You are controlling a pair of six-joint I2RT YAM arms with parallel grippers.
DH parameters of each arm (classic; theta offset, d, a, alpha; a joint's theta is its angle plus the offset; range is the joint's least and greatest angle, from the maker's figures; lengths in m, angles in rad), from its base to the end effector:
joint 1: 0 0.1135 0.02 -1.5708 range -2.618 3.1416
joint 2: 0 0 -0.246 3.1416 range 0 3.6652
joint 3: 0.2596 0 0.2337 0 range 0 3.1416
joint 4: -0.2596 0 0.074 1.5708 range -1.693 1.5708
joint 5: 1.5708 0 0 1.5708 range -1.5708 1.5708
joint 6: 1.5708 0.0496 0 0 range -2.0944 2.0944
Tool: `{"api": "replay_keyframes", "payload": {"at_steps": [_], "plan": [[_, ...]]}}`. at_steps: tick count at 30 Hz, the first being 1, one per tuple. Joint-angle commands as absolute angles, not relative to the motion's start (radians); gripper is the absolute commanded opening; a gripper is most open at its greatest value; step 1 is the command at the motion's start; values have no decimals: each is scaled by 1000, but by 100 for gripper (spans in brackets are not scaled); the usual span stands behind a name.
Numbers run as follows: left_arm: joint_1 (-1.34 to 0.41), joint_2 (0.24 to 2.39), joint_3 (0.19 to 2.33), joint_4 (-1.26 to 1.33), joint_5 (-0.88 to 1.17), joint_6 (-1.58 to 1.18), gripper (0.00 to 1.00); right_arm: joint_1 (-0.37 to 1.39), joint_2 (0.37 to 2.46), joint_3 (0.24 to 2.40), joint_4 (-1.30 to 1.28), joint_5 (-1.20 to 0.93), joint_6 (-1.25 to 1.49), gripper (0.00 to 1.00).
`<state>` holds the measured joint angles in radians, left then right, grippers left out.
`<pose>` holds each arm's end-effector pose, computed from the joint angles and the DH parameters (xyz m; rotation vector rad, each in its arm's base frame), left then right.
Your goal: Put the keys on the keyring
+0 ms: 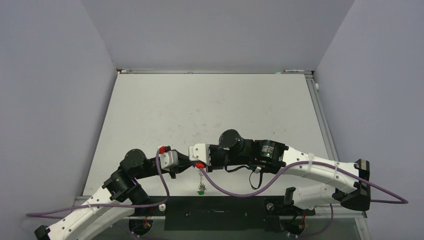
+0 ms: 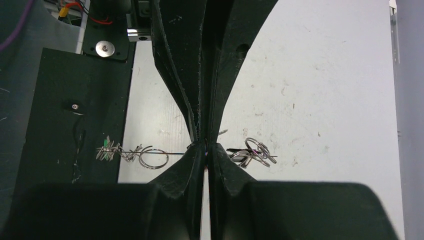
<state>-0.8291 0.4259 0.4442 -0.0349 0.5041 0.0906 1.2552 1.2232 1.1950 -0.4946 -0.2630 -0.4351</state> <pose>0.0756 -0.1180 0.2773 1.0875 1.2705 -0.9648 0.0713 0.2600 0.3375 -1.7268 1.3110 0.7602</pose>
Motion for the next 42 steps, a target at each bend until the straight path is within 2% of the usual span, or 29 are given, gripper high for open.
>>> {"api": "replay_keyframes", "payload": {"at_steps": [1,3,4,5,6,7,9,10,13,17,23,29,33,42], "plan": [[-827,414,498,20,504,85,0,1247,1221,1196,-444,-275,-430,5],[-828,408,494,28,504,84,0,1249,1207,1179,-423,-275,-423,5],[-827,402,492,32,505,84,4,1249,1197,1167,-405,-271,-417,5],[-828,393,489,35,504,84,12,1247,1180,1151,-383,-268,-409,5],[-827,383,485,40,501,84,26,1248,1162,1132,-361,-264,-402,5],[-826,374,481,44,494,86,34,1248,1142,1107,-330,-259,-395,5],[-827,353,475,51,479,89,42,1249,1099,1058,-266,-255,-372,5],[-827,348,474,53,475,90,43,1248,1077,1037,-236,-256,-363,5],[-825,338,471,56,481,92,43,1248,1014,974,-129,-265,-333,5],[-826,334,466,73,528,88,36,1248,955,920,-45,-275,-301,5],[-825,334,454,111,610,70,31,1248,927,889,26,-296,-277,5],[-824,321,441,136,629,61,30,1248,945,888,42,-303,-273,5],[-825,328,443,131,620,61,25,1248,954,891,52,-311,-273,5],[-825,333,448,121,599,69,24,1248,963,897,45,-325,-269,5]]}}
